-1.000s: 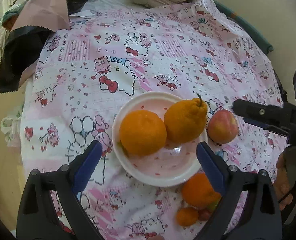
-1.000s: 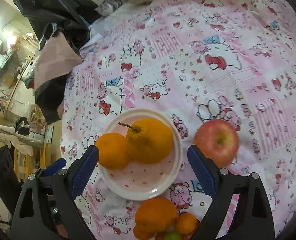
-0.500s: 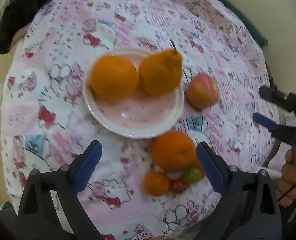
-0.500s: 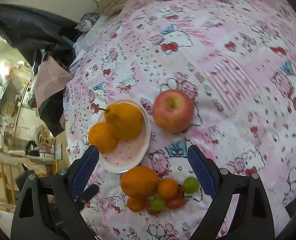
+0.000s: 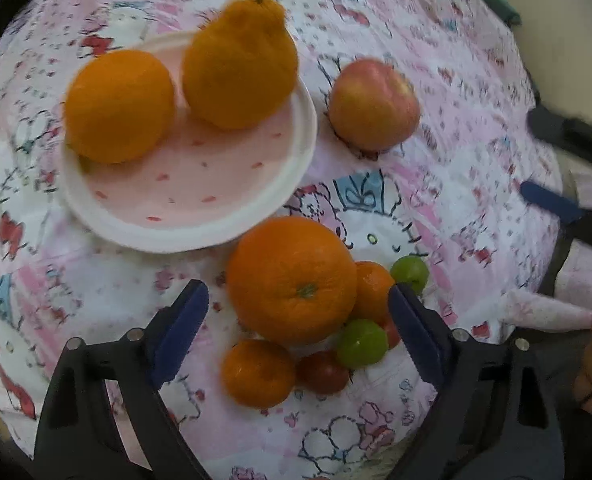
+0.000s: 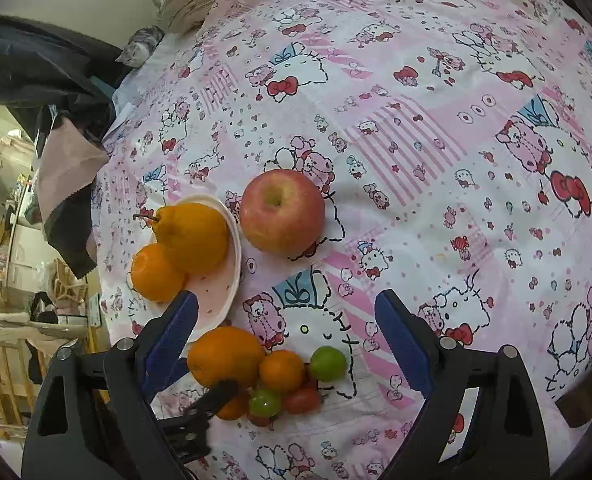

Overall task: Organize fruits
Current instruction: 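Grasp another large round orange with the left tool while the right tool moves toward the red apple, then grasp the red apple with the right tool while the left tool holds its orange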

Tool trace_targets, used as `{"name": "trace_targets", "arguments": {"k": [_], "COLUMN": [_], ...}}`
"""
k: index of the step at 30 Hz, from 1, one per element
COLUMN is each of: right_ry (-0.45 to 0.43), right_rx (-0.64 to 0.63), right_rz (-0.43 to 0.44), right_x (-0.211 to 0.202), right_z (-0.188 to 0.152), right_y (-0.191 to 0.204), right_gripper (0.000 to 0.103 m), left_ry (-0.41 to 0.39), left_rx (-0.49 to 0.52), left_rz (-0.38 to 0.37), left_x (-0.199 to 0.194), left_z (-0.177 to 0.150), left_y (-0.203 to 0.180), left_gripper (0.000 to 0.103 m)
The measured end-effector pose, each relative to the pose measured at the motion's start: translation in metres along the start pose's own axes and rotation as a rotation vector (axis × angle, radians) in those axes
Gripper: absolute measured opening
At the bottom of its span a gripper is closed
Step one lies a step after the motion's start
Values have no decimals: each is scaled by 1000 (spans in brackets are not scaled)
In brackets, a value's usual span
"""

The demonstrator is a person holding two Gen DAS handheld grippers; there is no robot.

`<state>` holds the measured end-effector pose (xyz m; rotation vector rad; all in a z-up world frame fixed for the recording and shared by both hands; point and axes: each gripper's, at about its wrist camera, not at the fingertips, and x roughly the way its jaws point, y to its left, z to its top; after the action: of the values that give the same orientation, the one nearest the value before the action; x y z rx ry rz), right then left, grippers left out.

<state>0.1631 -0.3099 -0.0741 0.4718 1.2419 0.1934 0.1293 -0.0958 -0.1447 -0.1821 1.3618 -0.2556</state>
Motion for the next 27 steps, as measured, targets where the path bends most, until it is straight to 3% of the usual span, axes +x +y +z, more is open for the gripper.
{"name": "trace_targets", "arguments": {"k": [2,5,10,21,27], "right_ry": [-2,-4,-4,-22,-6], "right_rx": [-15,-37,-33,15,120], "right_rz": [-8,-22,-13,25,106], "right_x": [1,2,2,-2,9], "right_z": [1,1,2,6,22], "right_y": [3,6,7,3,1], "right_gripper": [93,92,92,92,92], "left_ry": [34,11,1,-139,-183], "left_rx": [15,-23,45,21,-5], "left_rz": [21,12,42,-6,83], "left_x": [13,12,1,-81,-128], "left_z": [1,2,-4,-10,-6], "left_y": [-2,3,-6,3,41], "left_gripper": [80,68,66,66,66]}}
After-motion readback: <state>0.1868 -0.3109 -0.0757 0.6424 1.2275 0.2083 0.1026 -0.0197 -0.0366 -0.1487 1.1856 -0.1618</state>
